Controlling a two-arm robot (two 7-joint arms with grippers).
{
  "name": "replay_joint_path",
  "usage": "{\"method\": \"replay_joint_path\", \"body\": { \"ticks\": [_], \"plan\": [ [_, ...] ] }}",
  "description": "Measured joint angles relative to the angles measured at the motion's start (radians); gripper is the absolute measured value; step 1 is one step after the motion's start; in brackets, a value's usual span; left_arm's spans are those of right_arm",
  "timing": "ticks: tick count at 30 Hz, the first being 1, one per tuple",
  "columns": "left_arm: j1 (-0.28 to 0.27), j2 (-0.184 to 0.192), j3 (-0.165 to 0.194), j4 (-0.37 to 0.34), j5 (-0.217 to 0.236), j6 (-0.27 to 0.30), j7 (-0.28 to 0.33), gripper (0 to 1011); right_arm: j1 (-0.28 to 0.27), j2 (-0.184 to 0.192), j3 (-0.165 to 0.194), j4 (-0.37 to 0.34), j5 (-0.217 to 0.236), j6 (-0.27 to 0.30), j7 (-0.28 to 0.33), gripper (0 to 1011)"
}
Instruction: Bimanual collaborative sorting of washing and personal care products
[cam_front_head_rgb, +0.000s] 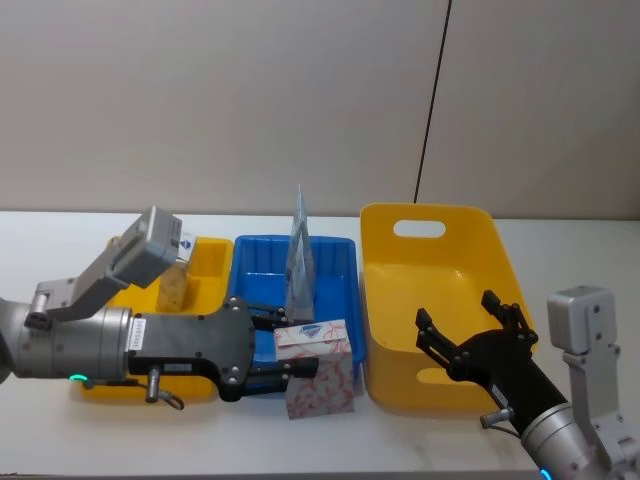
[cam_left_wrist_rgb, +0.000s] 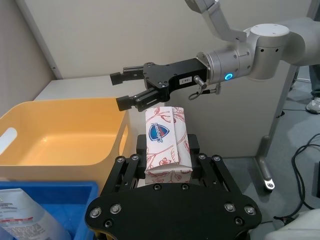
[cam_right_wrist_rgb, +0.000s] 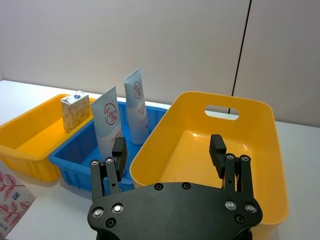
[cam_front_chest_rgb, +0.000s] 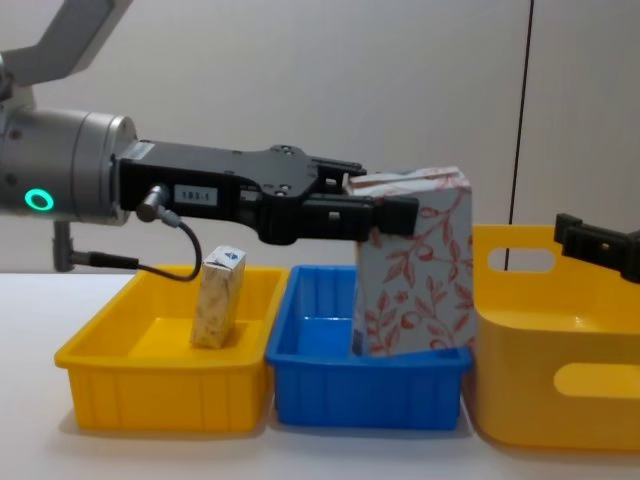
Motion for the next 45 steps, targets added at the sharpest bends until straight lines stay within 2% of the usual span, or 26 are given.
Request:
{"method": "replay_joint_path", "body": {
  "ticks": [18,37,45],
  "plan": [
    [0.054,0.086,-0.025,-0.097,-0.015,0.011,0.048,414,0.0,0.0,0.0,0.0,0.0,0.0,0.0,1000],
    [0.066,0.114,-0.031,-0.123,-0.019,-0.003,0.059,414,0.001,0.0,0.001,0.001,0.002,0.0,0.003,1000],
    [0.067,0.118,-0.031,-0.126,-0.02,-0.004,0.06,414,0.018,0.003,0.013,0.016,0.047,-0.018,0.067,1000]
  ]
}}
